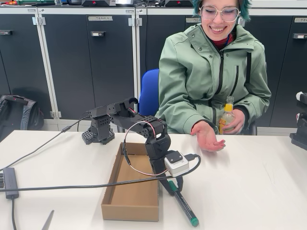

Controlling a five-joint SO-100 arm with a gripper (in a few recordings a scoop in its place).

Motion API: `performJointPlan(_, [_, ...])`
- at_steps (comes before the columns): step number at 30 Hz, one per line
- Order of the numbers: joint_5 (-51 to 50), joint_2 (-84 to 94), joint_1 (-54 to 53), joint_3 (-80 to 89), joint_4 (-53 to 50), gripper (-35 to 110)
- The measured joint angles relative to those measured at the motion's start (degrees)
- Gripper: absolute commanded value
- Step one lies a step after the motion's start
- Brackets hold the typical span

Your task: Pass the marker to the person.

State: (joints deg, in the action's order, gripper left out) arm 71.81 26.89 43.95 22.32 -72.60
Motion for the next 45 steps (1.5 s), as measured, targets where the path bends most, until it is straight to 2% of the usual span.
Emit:
performJointPlan(9, [-2.64, 8.88, -1.85, 3.08, 0.62, -5])
performJointPlan(21, [-7.03, 44.91, -1.93, 13.36, 1.58, -5])
performJointPlan(29, [-17.23, 59.24, 13.10, 15.38, 0.97, -5])
performJointPlan(39, [-35.51, 59.50, 36.12, 7.03, -1.67, -5])
performJointPlan(45, [-39.29, 57.22, 46.32, 3.08, -6.68, -5])
